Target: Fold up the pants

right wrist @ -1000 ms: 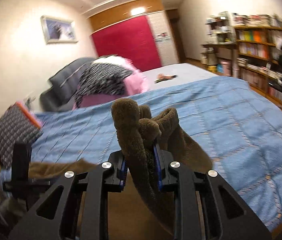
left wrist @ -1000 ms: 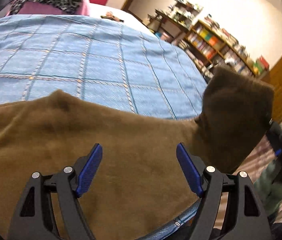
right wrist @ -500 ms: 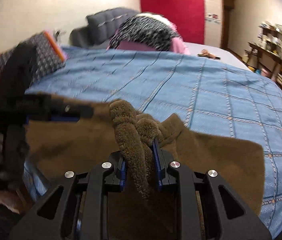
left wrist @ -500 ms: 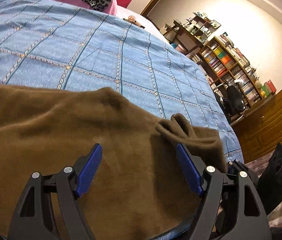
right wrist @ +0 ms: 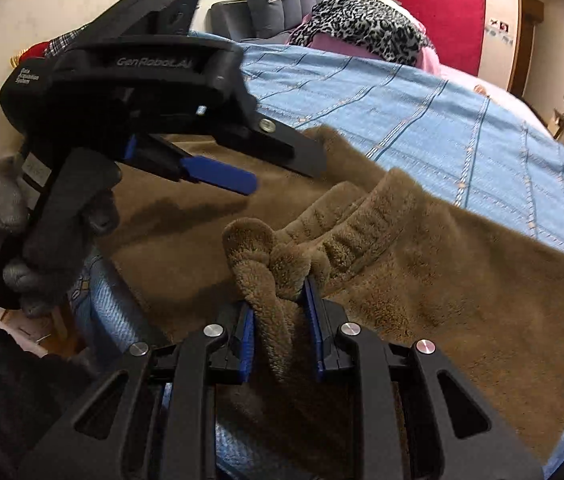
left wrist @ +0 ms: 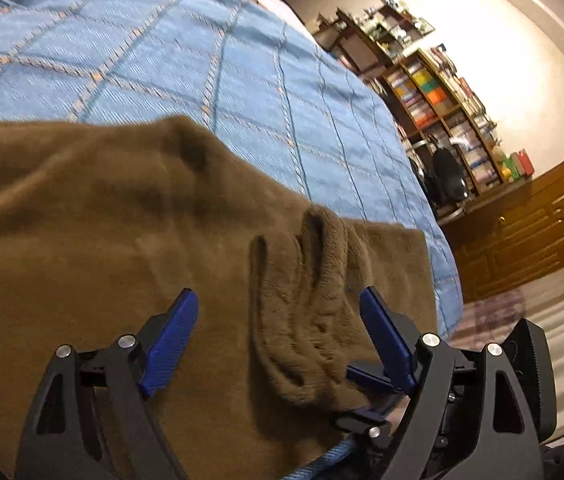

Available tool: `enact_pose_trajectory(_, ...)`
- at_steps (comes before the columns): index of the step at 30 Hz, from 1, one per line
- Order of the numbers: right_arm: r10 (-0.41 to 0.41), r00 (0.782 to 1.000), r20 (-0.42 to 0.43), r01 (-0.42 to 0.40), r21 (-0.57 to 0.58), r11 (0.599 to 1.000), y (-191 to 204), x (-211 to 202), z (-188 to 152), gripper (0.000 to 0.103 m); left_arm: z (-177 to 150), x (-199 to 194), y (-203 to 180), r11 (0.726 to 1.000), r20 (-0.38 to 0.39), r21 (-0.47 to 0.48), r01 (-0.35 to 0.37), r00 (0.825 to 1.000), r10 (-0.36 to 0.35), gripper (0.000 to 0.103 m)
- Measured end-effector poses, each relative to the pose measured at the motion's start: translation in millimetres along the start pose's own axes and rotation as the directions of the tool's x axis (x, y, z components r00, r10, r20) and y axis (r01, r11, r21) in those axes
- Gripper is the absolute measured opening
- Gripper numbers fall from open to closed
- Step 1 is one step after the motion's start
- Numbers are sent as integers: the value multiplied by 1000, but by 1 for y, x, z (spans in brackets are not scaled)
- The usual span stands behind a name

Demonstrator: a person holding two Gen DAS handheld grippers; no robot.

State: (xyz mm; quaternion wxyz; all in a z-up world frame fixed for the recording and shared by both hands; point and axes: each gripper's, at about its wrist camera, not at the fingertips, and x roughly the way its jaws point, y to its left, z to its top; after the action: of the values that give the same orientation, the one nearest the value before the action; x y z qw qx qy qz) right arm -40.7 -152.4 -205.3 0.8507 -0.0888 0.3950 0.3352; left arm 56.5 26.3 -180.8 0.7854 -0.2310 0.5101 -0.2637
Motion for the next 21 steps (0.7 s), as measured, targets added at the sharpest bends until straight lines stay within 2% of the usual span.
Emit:
enact_pose_trajectory(5,24,1000,15,-24,-26,999,5,-3,-5,24,-4,25,-10,998,-93,1,56,994,-55,82)
enact_pose_trajectory(7,34,999,20,-33,-22,999,2,-1,-3,24,-5,33,-14,999,-108,14,53,993,-51,82)
enact_pose_trajectory(9,52,998,28,-51,-7,999,-3,-2,-3,25,-4,37,-18,998,-103,30,51,994,-47,76)
enact_pose_trajectory(11,58,998,34,-58,3,998,-8,-2,-3,26,-4,40,-19,999,-97,38,17,995,-13,48)
enact_pose_trajectory(13,66,997,39,-67,9,998,-13,-5,-1,26,-4,38,-16,1000,-83,27,-9,996,12,34)
enact_pose_trajectory(16,108,993,42,-109,20,994,-23,-14,-2,35,-3,29,-14,1000,-53,12,-4,999,4,27)
enact_pose_trajectory(18,128,990,61,-131,43,991,-33,-27,-1,46,-6,16,-17,1000,-13,27,-11,1000,12,27)
enact_pose_trajectory(21,135,984,116,-149,118,982,-61,-55,-1,49,-9,-1,-19,998,27,45,-51,998,50,27)
